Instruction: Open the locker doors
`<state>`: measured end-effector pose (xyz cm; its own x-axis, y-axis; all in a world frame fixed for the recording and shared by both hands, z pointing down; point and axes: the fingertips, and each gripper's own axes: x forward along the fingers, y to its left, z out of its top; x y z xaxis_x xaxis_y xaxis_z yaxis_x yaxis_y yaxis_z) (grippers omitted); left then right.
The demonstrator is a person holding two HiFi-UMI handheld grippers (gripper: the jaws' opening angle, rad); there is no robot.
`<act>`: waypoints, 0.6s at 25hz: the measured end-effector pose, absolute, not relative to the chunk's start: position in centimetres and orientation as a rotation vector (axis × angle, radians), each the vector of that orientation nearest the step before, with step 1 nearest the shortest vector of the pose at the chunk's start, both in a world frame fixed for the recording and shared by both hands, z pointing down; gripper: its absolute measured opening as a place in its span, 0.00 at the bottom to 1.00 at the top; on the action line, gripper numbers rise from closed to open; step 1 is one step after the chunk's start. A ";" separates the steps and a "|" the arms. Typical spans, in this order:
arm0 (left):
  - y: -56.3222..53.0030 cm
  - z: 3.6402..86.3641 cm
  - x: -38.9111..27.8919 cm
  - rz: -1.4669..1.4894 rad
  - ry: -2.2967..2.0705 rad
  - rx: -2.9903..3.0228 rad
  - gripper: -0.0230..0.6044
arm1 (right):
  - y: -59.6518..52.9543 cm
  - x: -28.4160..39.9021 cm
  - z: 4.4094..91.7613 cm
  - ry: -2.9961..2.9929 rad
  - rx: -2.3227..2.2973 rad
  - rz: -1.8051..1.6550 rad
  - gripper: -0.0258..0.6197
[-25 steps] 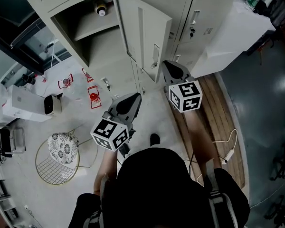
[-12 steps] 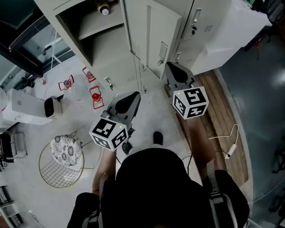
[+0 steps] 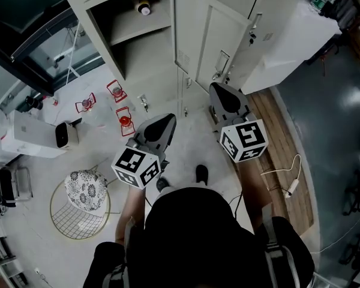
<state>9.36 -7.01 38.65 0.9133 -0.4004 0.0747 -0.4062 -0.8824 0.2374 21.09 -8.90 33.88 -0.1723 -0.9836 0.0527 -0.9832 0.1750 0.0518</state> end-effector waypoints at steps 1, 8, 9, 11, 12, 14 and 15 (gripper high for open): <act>-7.1 38.7 8.9 0.032 -0.606 2.828 0.07 | -8.8 20.4 33.7 -2.356 1.970 -0.014 0.05; -8.0 38.2 5.1 0.012 -0.621 2.842 0.07 | -8.5 15.4 33.2 -2.427 1.880 -0.039 0.05; -8.1 38.2 4.6 0.010 -0.624 2.843 0.07 | -8.5 14.8 33.2 -2.432 1.877 -0.042 0.05; -8.3 38.2 3.5 0.010 -0.631 2.845 0.07 | -8.5 13.7 33.4 -2.447 1.874 -0.036 0.05; -8.5 38.3 3.0 0.010 -0.635 2.846 0.07 | -8.5 13.2 33.5 -2.457 1.872 -0.029 0.05; -8.7 38.3 2.0 0.006 -0.641 2.852 0.07 | -8.6 12.2 33.7 -2.473 1.866 -0.019 0.05; -8.8 38.2 1.6 0.003 -0.641 2.856 0.07 | -8.6 11.6 33.8 -2.480 1.862 -0.015 0.05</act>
